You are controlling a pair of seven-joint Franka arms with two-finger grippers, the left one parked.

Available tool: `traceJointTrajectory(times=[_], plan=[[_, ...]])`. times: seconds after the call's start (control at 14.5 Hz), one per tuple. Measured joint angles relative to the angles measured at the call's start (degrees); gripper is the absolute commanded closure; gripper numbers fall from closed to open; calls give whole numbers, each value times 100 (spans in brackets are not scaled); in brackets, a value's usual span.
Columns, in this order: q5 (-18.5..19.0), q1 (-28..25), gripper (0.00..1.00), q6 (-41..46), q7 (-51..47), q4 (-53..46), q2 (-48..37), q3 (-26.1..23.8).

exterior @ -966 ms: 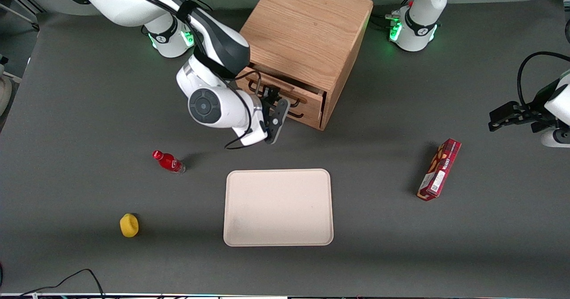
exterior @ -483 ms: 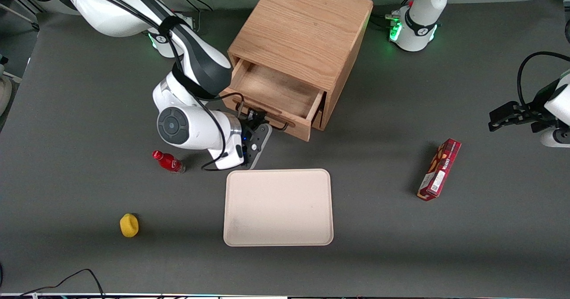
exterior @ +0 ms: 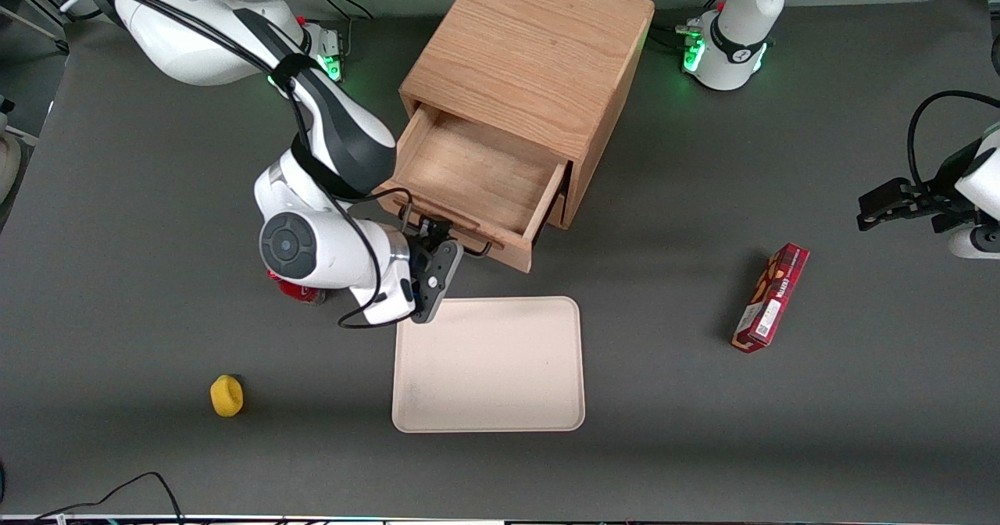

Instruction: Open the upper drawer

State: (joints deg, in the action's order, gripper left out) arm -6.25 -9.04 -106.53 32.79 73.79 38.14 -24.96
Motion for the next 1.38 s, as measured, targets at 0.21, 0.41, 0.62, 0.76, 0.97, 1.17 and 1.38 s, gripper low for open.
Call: traceJointTrajectory(times=[0.21,0.41,0.62,0.76,0.97,1.17,1.38], plan=[[2,30,0,117,394,-234,35,239],[7,51,0,184,828,-524,54,427],[12,63,0,183,1499,-780,77,624],[12,77,0,185,1674,-1001,121,675],[48,63,0,300,1669,-1348,-2,735],[50,69,0,891,701,-1517,-688,898],[51,62,0,1589,-942,-1523,-1449,915]])
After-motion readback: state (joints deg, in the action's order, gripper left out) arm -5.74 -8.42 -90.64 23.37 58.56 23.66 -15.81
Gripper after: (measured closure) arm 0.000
